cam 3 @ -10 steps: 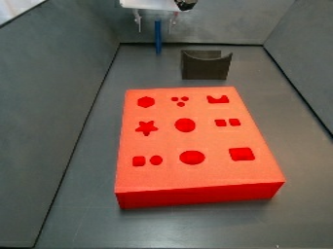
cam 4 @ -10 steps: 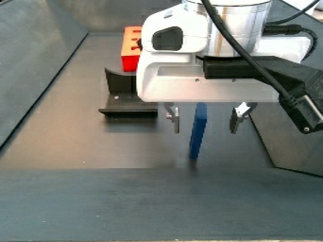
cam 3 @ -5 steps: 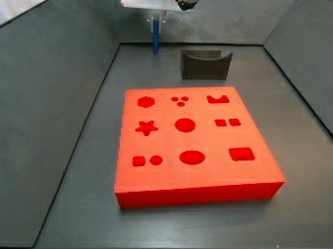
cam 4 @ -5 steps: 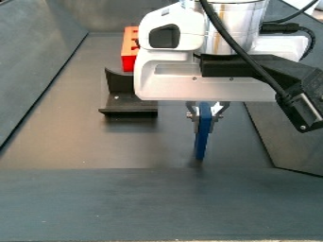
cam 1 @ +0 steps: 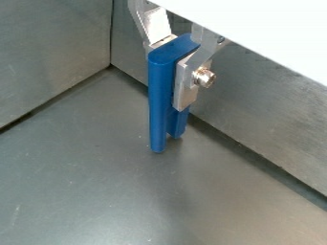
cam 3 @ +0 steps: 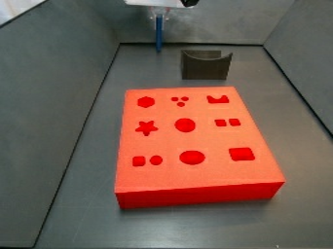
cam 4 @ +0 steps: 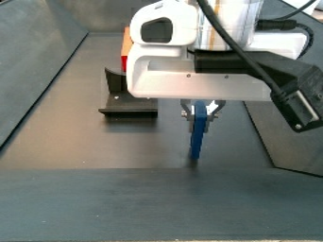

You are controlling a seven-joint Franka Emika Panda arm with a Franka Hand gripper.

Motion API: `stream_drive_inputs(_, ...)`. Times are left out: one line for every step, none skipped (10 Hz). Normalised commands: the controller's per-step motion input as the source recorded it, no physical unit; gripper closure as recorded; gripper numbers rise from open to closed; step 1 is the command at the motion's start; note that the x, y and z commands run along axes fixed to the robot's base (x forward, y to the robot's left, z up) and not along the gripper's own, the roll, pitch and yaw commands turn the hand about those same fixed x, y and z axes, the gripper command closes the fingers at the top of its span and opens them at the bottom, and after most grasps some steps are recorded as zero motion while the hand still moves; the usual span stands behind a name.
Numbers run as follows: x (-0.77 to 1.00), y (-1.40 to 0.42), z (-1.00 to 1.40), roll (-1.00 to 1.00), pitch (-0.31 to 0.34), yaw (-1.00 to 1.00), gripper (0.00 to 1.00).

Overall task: Pick up the square-circle object. Move up. Rotate the square-circle object. Move to above the board. Insert the square-circle object.
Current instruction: Pick up the square-circle object, then move up.

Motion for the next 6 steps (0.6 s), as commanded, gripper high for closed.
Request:
stream_drive_inputs(0.00,0.00,0.00,0.00,0.000,0.00,1.00)
stream_drive_inputs(0.00,0.00,0.83,0.00,0.000,0.00,1.00)
stream_drive_inputs(-0.03,0.04,0.77,0.02,0.007,0.03,1.00)
stream_drive_inputs(-0.03,0.03,0.65,0.04,0.021,0.02,1.00)
stream_drive_inputs(-0.03,0.01,0.52,0.06,0.036,0.01,1.00)
stream_drive_inputs(-0.02,0.00,0.34,0.08,0.061,0.01,1.00)
